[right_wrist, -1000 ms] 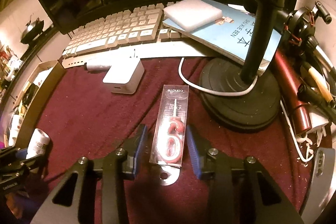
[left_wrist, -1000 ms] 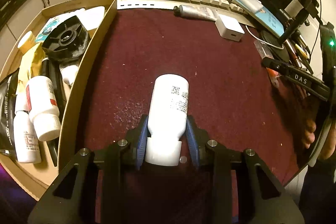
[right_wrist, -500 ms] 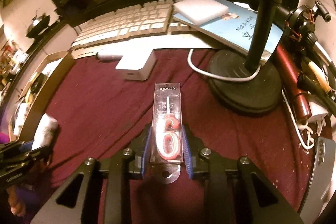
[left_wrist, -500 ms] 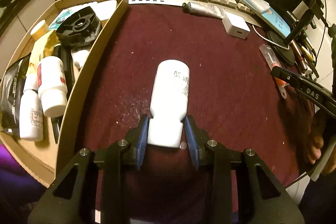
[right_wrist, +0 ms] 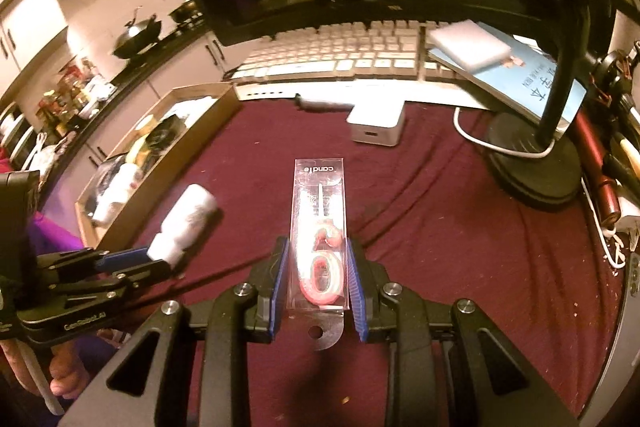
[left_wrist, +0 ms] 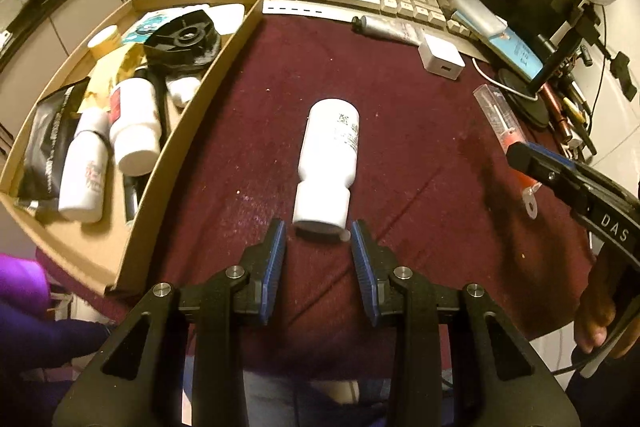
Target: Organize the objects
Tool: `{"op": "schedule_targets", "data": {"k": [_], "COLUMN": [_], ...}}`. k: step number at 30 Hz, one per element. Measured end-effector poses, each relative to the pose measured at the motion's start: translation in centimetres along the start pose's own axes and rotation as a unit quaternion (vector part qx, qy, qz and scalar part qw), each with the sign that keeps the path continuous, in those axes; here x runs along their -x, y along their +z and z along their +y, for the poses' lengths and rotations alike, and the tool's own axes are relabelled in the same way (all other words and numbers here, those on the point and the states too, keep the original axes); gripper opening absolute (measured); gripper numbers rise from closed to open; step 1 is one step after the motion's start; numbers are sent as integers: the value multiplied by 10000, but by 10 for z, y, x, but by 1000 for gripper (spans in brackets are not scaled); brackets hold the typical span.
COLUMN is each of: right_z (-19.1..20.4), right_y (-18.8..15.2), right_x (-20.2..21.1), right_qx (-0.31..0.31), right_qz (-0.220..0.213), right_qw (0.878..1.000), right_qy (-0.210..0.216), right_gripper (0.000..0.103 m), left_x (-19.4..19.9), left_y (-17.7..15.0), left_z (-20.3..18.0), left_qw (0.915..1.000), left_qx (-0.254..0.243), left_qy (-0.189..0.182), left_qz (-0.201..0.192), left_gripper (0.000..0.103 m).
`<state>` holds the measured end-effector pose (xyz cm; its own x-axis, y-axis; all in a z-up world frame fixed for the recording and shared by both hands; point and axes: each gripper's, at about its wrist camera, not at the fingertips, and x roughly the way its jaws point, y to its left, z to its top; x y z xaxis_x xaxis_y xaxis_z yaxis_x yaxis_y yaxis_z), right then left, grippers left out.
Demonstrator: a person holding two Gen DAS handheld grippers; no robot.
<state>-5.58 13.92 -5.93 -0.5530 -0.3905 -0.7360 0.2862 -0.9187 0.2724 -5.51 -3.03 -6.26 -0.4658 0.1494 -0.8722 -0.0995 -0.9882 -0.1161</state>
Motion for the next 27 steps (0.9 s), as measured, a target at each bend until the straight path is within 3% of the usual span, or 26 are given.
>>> {"op": "schedule_targets", "data": {"k": [9, 27], "right_z": [14, 4], "right_y": [-5, -13], "right_x": [19, 25], "right_qx": [102, -98], "right_qz": [-167, -162], "right_qw": [9998, 9998], "right_qy": [78, 62], "right_gripper": [27, 27], "left_x": [17, -1], "left_y": [-8, -4], "left_z": [-4, 3], "left_qw": [9999, 9996], "left_qx": [-34, 126], "left_qy": [-31, -265], "left_qz": [-152, -39], "left_gripper": [22, 22]}}
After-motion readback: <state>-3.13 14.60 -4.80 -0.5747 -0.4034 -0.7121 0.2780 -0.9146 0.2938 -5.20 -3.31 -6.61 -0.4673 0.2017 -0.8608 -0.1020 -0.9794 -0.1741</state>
